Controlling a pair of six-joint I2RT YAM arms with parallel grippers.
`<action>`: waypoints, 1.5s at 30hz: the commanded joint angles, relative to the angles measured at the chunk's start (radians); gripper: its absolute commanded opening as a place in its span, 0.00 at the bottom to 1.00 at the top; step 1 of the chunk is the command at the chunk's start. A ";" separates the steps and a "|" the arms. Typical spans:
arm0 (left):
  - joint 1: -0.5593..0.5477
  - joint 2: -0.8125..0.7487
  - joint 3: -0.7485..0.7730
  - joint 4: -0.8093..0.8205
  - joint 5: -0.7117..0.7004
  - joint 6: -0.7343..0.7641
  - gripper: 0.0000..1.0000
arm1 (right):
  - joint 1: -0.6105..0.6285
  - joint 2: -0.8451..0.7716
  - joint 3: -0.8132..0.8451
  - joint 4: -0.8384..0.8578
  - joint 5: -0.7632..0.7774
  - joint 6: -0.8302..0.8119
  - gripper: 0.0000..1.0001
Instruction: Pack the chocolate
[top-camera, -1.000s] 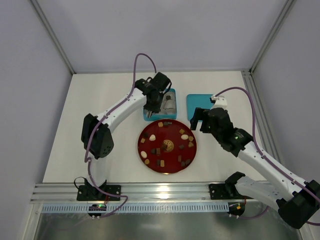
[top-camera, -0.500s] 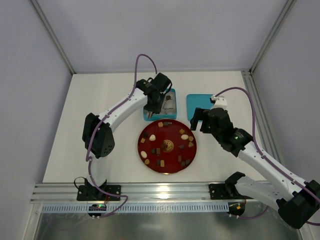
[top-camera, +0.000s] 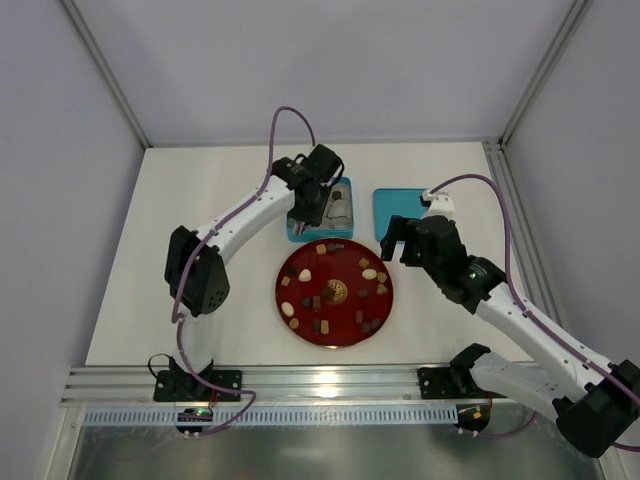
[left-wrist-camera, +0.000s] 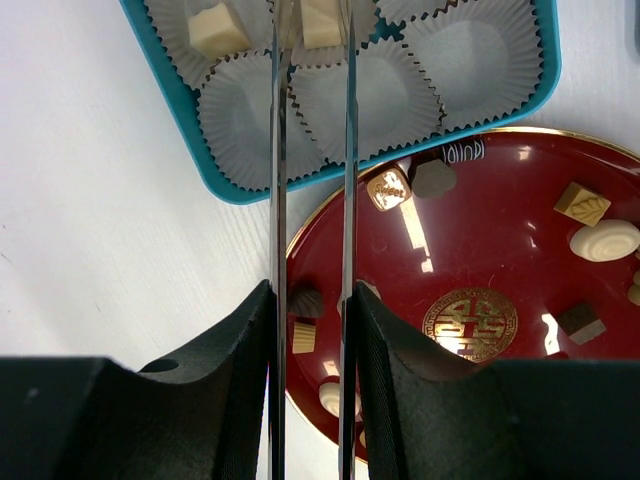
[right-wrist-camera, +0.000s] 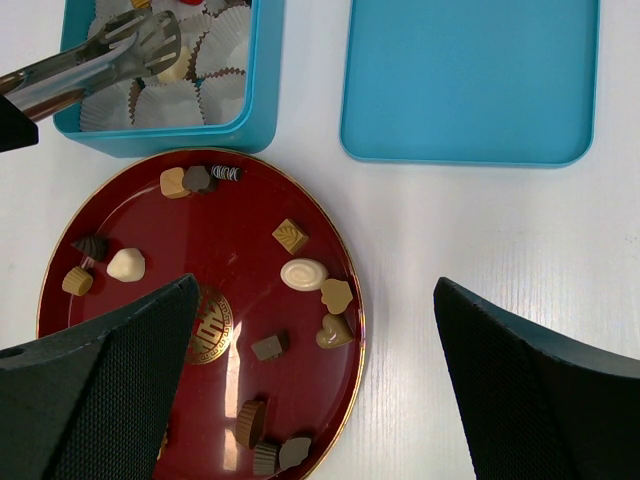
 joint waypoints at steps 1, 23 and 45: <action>0.007 -0.021 0.053 0.017 -0.007 0.013 0.36 | -0.005 -0.007 0.031 0.018 0.019 -0.007 1.00; -0.086 -0.222 -0.030 -0.040 0.037 -0.024 0.36 | -0.005 -0.004 0.049 0.018 0.025 -0.013 1.00; -0.453 -0.390 -0.313 -0.031 0.100 -0.171 0.39 | -0.010 -0.014 0.069 -0.009 0.041 -0.016 1.00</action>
